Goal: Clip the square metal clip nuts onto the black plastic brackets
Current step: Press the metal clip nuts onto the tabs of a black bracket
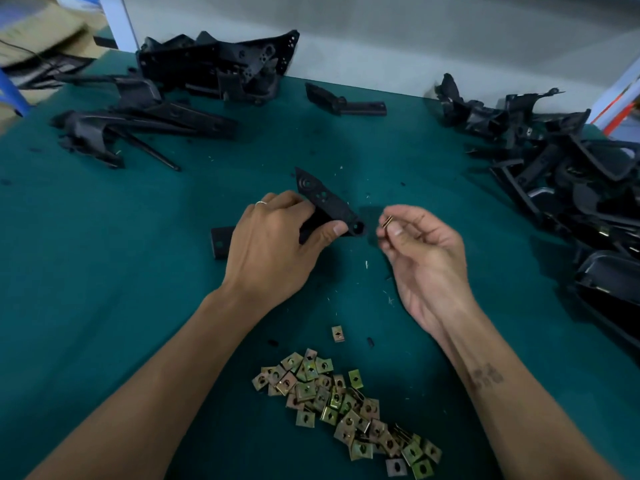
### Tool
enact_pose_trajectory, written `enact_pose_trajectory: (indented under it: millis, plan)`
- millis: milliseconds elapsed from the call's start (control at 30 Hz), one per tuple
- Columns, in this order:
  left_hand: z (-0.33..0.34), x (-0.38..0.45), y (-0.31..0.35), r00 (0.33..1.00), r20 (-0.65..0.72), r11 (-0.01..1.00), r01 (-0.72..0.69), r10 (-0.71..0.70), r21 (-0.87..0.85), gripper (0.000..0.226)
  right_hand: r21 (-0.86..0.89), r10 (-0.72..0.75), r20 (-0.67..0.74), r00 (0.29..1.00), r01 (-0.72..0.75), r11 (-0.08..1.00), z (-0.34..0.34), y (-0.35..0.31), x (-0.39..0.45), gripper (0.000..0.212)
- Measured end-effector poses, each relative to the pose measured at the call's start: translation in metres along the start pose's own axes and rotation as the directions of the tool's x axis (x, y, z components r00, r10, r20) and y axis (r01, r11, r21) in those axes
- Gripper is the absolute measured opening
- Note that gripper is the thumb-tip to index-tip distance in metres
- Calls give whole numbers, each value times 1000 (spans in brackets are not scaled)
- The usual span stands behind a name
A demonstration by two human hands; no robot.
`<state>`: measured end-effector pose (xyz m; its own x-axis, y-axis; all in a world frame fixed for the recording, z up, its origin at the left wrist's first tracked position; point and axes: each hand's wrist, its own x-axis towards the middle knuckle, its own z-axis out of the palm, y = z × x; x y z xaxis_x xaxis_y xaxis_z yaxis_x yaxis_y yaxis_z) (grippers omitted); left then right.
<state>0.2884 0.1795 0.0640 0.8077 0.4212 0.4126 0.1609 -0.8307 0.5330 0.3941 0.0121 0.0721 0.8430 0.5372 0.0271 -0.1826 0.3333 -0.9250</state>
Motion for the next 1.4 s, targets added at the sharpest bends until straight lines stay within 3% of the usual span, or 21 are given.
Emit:
enact_pose_trajectory:
  millis: [67, 133, 300, 467, 600, 733, 967, 1400]
  plan:
    - [0, 0, 1, 1000, 7, 1000, -9, 9, 23, 64, 123, 23, -68, 997, -15, 992, 4, -1, 13, 19]
    - [1, 0, 3, 999, 5, 996, -40, 40, 74, 61, 174, 38, -52, 998, -28, 984, 5, -1, 20, 18]
    - [2, -1, 4, 997, -1, 981, -74, 75, 179, 58, 45, -1, 112, 994, -4, 999, 1, 2, 19, 17]
    - [6, 1, 9, 993, 80, 909, -108, 83, 403, 56, 20, -5, 85, 996, 3, 1000, 0, 5, 24, 31]
    - [5, 1, 9, 996, 1, 927, -86, 92, 364, 48, 22, 3, 93, 996, -5, 1000, -2, 5, 23, 17]
    - [5, 1, 9, 993, -55, 940, -80, 104, 331, 43, 10, 17, 107, 994, -18, 1000, -2, 5, 21, 18]
    - [7, 0, 7, 991, -36, 935, -106, 125, 337, 47, -118, -6, 129, 992, 21, 993, 3, 9, 20, 24]
    - [6, -1, 5, 990, -15, 925, -126, 141, 359, 54, -66, -16, 82, 997, 22, 998, 5, 8, 17, 15]
